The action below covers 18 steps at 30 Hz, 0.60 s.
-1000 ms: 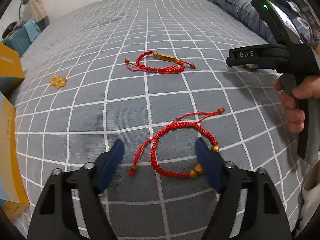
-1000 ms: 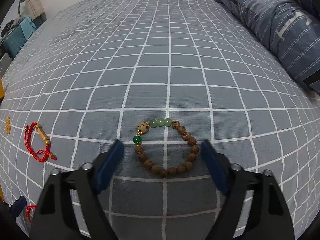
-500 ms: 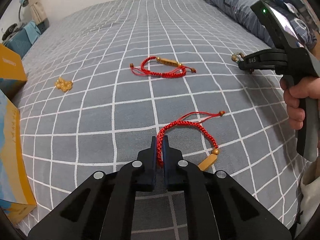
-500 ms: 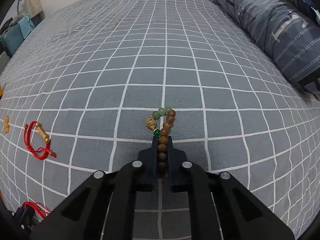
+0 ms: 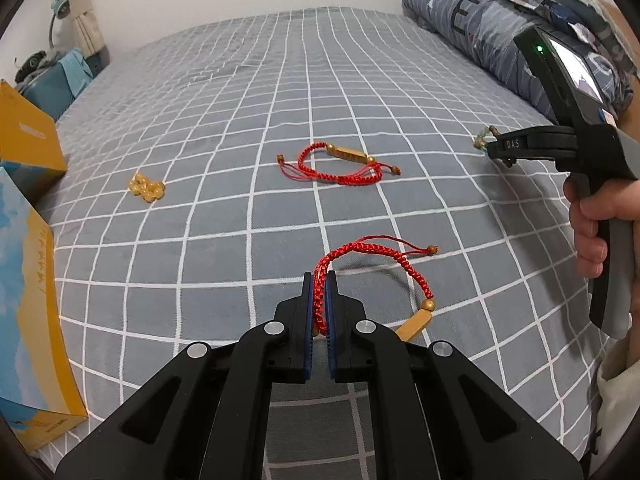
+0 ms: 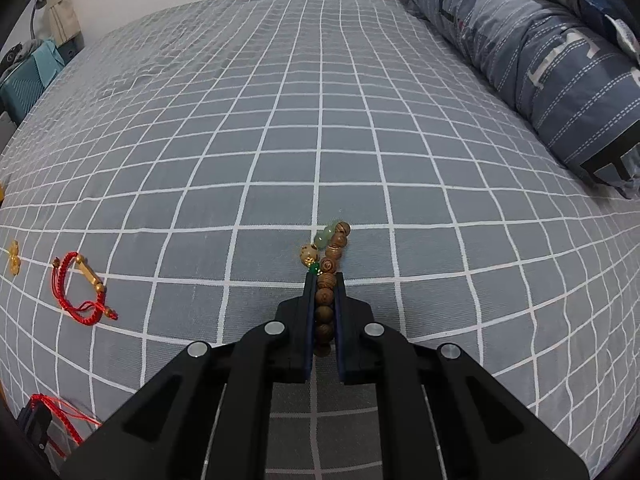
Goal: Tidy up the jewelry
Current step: 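Carry the red string and wooden bead bracelets with both tools into the white box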
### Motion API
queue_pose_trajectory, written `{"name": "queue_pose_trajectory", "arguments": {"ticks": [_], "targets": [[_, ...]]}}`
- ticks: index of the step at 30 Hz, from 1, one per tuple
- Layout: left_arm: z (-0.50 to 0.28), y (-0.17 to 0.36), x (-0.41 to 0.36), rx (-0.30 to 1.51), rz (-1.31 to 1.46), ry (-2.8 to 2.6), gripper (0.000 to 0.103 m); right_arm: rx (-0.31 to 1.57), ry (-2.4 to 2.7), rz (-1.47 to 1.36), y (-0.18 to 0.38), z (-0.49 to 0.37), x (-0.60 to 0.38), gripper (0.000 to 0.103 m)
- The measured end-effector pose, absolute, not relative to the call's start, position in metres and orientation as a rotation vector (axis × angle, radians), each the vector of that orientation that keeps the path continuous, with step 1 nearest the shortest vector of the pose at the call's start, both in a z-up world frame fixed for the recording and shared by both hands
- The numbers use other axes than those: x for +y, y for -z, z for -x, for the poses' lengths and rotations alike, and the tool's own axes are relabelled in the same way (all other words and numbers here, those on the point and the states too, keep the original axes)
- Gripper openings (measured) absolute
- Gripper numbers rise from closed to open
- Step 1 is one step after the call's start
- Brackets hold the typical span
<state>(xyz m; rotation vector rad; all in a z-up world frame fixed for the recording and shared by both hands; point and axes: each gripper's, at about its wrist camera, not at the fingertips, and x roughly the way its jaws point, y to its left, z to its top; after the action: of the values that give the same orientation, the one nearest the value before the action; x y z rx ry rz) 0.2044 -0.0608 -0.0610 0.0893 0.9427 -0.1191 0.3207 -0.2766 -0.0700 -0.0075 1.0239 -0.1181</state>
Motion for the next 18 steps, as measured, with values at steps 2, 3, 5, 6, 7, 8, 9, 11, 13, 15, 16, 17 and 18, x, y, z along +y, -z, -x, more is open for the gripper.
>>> {"name": "queue_pose_trajectory", "arguments": {"ticks": [2,3,5,6,7,8,9,11,13,15,16,17,18], "targets": [[-0.204,0.059,-0.060,0.934,-0.089,0.115,0.005,1.011,0.124,0.007,0.066,-0.318,-0.276,0.007],[-0.205,0.058,-0.059,0.930,-0.087,0.113,0.005,1.007,0.123,0.005,0.065,-0.318,-0.277,0.007],[-0.205,0.055,-0.058,0.923,-0.082,0.109,0.005,0.996,0.124,0.002,0.061,-0.315,-0.276,0.007],[-0.206,0.054,-0.057,0.920,-0.082,0.108,0.005,0.991,0.124,0.001,0.059,-0.314,-0.275,0.007],[-0.206,0.053,-0.056,0.917,-0.080,0.107,0.005,0.984,0.122,0.000,0.057,-0.312,-0.274,0.007],[-0.206,0.051,-0.055,0.914,-0.078,0.106,0.005,0.980,0.120,-0.001,0.056,-0.310,-0.274,0.007],[-0.207,0.050,-0.054,0.911,-0.075,0.106,0.005,0.974,0.118,-0.002,0.054,-0.308,-0.274,0.007],[-0.207,0.047,-0.052,0.902,-0.067,0.103,0.005,0.956,0.121,-0.002,0.049,-0.303,-0.272,0.007],[-0.207,0.044,-0.049,0.891,-0.063,0.095,0.005,0.937,0.120,-0.005,0.044,-0.297,-0.271,0.007],[-0.208,0.042,-0.046,0.886,-0.058,0.087,0.005,0.920,0.120,-0.010,0.038,-0.291,-0.271,0.007],[-0.208,0.041,-0.044,0.886,-0.052,0.087,0.005,0.910,0.120,-0.011,0.035,-0.288,-0.269,0.007],[-0.208,0.039,-0.042,0.885,-0.046,0.086,0.005,0.903,0.120,-0.010,0.033,-0.285,-0.268,0.007],[-0.208,0.038,-0.040,0.883,-0.045,0.086,0.005,0.900,0.118,-0.008,0.031,-0.283,-0.266,0.007]]}}
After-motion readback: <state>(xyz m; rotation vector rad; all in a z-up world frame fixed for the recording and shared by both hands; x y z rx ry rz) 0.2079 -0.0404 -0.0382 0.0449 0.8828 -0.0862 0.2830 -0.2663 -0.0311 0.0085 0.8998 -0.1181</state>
